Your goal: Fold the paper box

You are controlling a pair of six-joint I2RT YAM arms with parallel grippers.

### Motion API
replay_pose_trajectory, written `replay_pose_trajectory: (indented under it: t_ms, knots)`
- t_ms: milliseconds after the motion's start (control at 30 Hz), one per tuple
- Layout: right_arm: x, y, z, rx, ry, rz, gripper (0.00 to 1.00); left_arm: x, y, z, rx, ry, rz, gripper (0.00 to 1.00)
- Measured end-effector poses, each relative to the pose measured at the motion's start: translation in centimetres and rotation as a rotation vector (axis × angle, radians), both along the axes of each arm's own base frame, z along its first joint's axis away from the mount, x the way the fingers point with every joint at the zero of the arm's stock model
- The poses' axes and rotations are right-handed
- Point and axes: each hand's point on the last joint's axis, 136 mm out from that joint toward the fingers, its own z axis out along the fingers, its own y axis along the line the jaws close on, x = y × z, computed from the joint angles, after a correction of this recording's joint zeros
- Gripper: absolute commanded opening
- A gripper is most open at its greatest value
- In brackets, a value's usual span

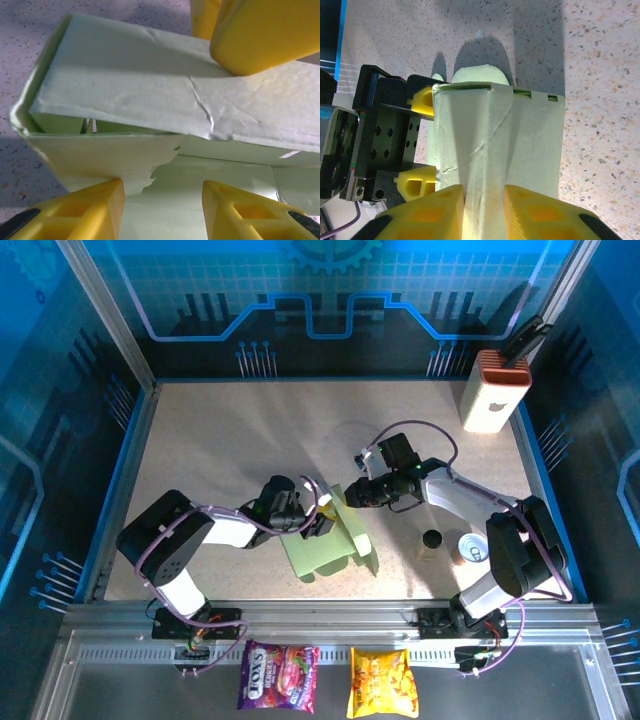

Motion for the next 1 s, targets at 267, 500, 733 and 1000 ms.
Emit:
replay_pose_trajectory:
  t_ms: [267, 500, 733, 1000]
  knots:
    - [0.1, -0.3, -0.2, -0.019, -0.006, -0.002, 0.43, 0.5, -0.4, 0.0, -0.004, -0.006, 0.0, 0.46]
    - [0.1, -0.4, -0.3, -0.027, -0.008, -0.002, 0.36, 0.8, -0.6, -0.3, -0.008, -0.009, -0.001, 0.46]
    - [0.2, -0.2, -0.3, -0.037, -0.012, 0.004, 0.33, 1.0, -0.8, 0.1, -0.021, -0.024, 0.003, 0.46]
    - [0.2, 0.0, -0.3, -0.047, -0.019, 0.013, 0.32, 0.5, 0.5, 1.5, -0.012, -0.086, 0.039, 0.46]
